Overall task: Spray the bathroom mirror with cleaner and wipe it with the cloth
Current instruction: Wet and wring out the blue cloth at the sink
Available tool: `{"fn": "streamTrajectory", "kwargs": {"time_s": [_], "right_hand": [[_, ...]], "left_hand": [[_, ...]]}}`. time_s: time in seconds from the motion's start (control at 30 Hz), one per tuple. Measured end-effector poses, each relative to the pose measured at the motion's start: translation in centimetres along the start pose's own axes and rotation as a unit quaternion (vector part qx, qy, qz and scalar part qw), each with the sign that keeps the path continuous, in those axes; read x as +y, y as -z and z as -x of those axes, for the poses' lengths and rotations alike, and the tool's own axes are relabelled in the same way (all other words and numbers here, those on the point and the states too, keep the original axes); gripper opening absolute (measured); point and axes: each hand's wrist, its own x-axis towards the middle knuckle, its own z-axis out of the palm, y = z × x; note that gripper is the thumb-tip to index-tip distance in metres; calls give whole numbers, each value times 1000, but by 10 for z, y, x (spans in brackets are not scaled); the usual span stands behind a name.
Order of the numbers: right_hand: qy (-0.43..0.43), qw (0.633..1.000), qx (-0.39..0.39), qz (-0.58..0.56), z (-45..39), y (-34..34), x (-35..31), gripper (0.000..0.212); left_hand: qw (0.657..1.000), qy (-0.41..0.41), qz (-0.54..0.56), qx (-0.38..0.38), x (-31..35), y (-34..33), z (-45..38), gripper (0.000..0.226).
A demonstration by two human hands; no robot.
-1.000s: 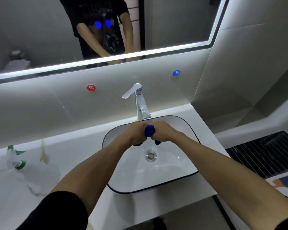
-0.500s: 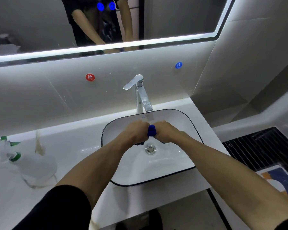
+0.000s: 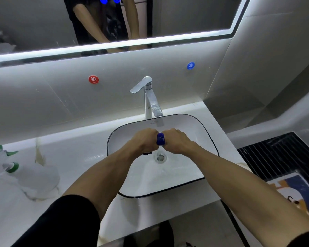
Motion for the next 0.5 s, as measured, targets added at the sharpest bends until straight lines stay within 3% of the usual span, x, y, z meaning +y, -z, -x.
{"fn": "streamTrajectory", "kwargs": {"time_s": [0.5], "right_hand": [[-12, 999, 6, 44, -2, -2, -2, 13]], "left_hand": [[1000, 21, 11, -18, 4, -1, -2, 11]]}}
